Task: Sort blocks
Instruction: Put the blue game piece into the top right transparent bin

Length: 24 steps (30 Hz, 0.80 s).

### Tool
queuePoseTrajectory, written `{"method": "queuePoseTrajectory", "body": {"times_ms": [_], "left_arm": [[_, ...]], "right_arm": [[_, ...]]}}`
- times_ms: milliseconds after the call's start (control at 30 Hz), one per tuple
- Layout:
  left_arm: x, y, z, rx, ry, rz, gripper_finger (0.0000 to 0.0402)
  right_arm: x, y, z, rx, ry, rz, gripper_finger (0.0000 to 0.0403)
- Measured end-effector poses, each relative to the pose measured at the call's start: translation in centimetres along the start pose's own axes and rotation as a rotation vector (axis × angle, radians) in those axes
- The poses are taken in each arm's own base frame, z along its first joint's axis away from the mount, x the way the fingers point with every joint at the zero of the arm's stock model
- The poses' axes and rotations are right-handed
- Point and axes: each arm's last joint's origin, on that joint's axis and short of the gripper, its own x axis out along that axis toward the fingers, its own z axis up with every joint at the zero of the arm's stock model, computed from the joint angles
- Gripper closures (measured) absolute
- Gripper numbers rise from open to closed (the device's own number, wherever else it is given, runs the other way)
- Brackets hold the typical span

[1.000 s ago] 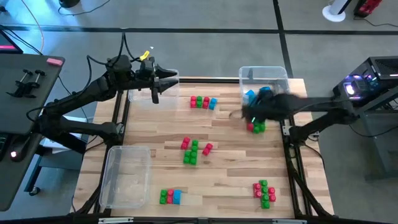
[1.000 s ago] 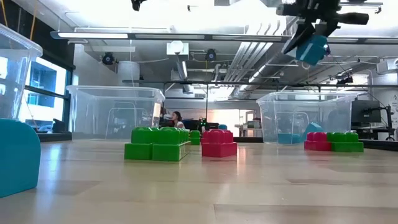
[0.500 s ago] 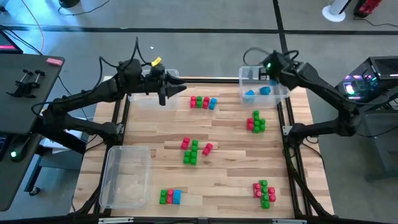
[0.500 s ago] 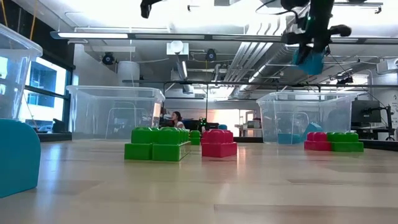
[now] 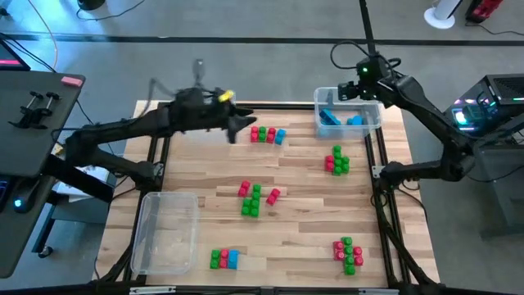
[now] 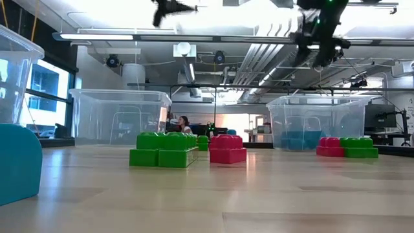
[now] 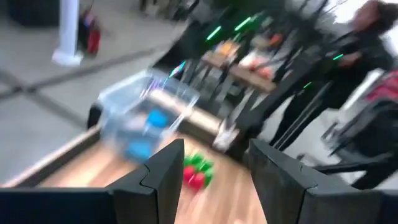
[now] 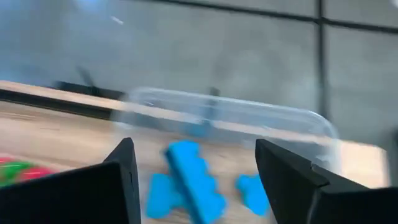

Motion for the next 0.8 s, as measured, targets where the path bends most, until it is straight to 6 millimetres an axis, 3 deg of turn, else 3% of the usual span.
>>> {"method": "queuePoseTrajectory", "body": {"times_ms": [200,400,633,800], "left_arm": [[8.2,2.2,-0.2,0.083,0.344,0.141,0.0238],[15.5,4.7,-2.0,0.05,0.549,0.237,0.0238],[20.6,7.7,-6.0,-0.03,0.648,0.327,0.0238],[22.1,9.4,-8.7,-0.06,0.723,0.377,0.0239]], "right_arm": [[-4.9,0.6,-0.8,0.108,-0.13,0.221,0.0203],[-7.5,0.9,-1.9,0.17,-0.145,0.329,0.0203],[-7.8,1.9,-2.4,0.164,-0.122,0.37,0.0203],[-7.5,2.4,-2.5,0.167,-0.107,0.371,0.0203]]}}
